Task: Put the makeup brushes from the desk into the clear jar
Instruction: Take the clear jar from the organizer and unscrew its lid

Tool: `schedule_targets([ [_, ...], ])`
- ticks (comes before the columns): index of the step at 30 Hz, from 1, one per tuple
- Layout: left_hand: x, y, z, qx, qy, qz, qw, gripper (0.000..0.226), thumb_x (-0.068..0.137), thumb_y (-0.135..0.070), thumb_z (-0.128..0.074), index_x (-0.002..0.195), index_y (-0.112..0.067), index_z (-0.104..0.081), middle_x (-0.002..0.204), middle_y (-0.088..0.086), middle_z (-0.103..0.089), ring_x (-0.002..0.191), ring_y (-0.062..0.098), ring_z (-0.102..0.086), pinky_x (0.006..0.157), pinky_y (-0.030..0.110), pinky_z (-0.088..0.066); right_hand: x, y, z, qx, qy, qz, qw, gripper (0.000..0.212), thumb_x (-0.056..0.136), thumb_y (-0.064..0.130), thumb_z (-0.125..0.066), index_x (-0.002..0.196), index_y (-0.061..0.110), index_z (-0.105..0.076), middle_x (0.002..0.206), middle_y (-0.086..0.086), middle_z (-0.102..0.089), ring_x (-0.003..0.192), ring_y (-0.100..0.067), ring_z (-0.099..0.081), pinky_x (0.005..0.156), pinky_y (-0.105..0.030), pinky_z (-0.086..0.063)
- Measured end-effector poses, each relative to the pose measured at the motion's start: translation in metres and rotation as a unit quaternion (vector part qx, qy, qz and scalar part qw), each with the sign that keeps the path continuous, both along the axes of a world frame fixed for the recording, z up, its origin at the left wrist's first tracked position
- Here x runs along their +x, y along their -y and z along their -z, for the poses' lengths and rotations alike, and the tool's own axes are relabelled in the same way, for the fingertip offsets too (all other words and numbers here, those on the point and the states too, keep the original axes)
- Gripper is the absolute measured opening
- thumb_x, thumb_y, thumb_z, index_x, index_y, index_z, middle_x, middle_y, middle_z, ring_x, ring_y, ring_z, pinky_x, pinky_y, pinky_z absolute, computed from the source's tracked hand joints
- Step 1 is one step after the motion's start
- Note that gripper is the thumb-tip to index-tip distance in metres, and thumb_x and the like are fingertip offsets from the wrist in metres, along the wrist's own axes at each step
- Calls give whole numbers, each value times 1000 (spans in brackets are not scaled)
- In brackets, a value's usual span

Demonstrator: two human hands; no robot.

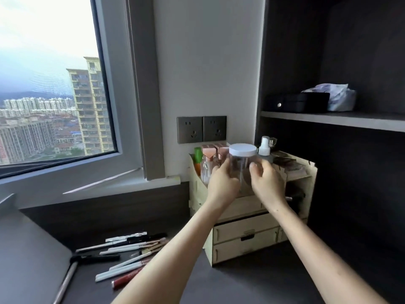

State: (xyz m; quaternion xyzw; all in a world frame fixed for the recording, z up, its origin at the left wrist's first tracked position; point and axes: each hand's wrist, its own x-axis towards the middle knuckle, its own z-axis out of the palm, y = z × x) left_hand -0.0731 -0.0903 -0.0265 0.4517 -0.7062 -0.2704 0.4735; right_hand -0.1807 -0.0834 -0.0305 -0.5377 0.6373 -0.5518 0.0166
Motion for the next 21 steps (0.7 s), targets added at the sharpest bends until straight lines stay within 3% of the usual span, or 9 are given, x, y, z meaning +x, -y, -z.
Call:
schedule_targets([
  [3,7,-16,-10,-40,-64,16,997,64,74,-19,-49,135,-33,-42,122,6,-54,109,22,-55,94,41,-49,7,-19,-16,-71,31,-32,996,28,95,19,-45,119,9,-57,111,-11,-68,109,-28,-60,91,-35,-44],
  [5,19,-33,-17,-98,-80,23,992,65,81,-17,-61,140,-28,-37,122,0,-48,111,11,-51,95,21,-44,16,-39,-26,-117,55,-72,989,28,96,24,-45,119,13,-55,106,-3,-64,105,-23,-62,92,-41,-49],
  [7,35,-55,-25,-194,-65,5,979,69,79,-21,-69,140,-23,-37,118,-6,-45,105,-2,-47,86,3,-37,30,-60,-31,-149,92,-131,976,27,94,34,-45,114,19,-55,107,0,-64,99,-20,-65,88,-46,-54],
  [10,62,-82,-21,-293,14,-70,953,82,68,-33,-78,138,-22,-35,125,-4,-47,113,9,-47,95,21,-36,54,-94,-27,-136,162,-236,949,23,95,37,-45,104,18,-55,97,-6,-69,87,-19,-69,77,-34,-58],
  [12,83,-94,-7,-293,53,-123,947,89,62,-40,-80,135,-24,-31,129,-1,-51,116,16,-48,96,31,-39,69,-114,-22,-84,203,-298,929,29,94,39,-43,97,15,-60,86,-10,-70,78,-19,-71,65,-25,-57],
  [14,106,-106,13,-290,68,-163,941,86,63,-49,-76,131,-22,-33,122,3,-58,108,21,-55,89,35,-45,82,-126,-12,-13,214,-336,917,37,93,47,-40,87,18,-61,79,-10,-68,71,-20,-69,60,-28,-55],
  [16,128,-114,39,-287,107,-186,934,80,64,-52,-69,128,-20,-35,113,6,-63,99,25,-60,83,37,-47,92,-131,2,52,182,-328,926,47,85,64,-38,93,23,-61,80,-4,-65,69,-20,-66,62,-36,-52],
  [18,149,-123,66,-288,177,-197,921,79,62,-43,-72,128,-21,-36,110,5,-64,98,26,-59,84,36,-43,102,-133,14,96,67,-283,952,68,72,81,-37,104,25,-58,80,4,-61,70,-17,-63,66,-40,-52],
  [21,177,-139,99,-311,245,-196,897,80,59,-31,-81,128,-19,-44,113,7,-62,101,24,-54,83,35,-46,119,-139,26,162,-112,-274,942,69,74,80,-37,95,18,-59,74,3,-62,67,-18,-61,66,-37,-51],
])
